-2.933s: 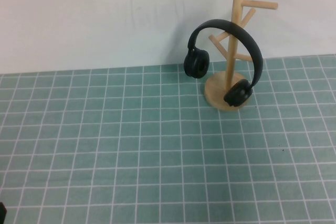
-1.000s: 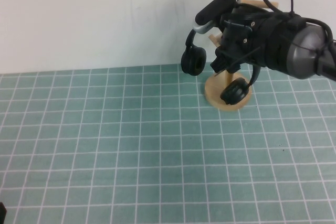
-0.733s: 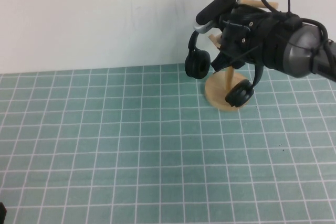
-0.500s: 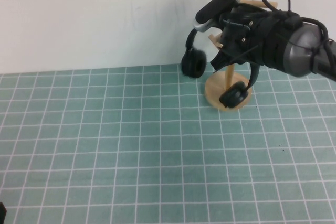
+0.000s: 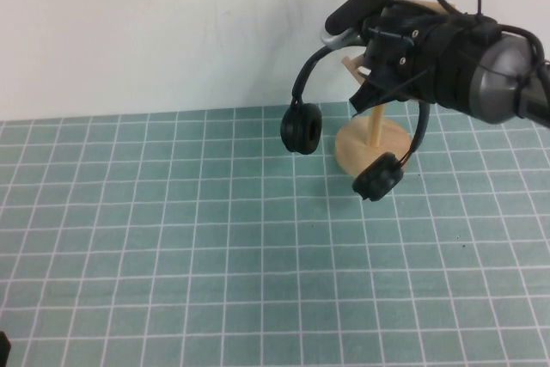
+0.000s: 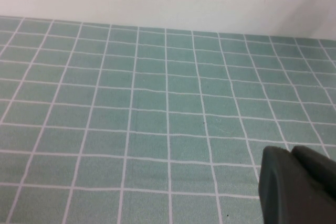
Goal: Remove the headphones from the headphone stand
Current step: Pick up the headphones from the headphone stand
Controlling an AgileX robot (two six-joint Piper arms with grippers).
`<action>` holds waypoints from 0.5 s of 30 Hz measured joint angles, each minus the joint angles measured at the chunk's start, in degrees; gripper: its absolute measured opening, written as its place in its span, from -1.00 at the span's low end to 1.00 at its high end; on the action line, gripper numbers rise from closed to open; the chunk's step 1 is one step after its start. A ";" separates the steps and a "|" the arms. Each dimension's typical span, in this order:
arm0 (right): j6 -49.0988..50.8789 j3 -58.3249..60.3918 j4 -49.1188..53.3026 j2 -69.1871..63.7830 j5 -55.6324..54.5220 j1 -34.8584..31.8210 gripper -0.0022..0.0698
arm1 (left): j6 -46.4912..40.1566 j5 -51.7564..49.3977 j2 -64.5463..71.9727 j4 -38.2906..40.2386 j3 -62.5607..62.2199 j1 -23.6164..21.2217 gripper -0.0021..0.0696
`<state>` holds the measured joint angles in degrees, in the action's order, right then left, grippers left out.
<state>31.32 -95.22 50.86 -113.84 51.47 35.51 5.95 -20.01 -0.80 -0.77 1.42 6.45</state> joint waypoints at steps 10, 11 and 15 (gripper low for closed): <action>0.00 0.00 -0.12 5.41 5.98 3.48 -0.66 | 0.00 0.00 0.00 0.00 0.00 0.00 -0.95; 0.00 0.00 -0.41 6.17 7.52 4.17 -0.66 | 0.00 0.00 0.00 0.00 0.00 0.00 -0.95; -1.86 0.00 -4.49 10.56 13.73 7.72 -0.66 | 0.00 0.00 0.00 0.00 0.00 0.00 -0.95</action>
<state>29.47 -95.22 46.37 -103.28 65.20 43.22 5.95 -20.01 -0.80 -0.77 1.42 6.45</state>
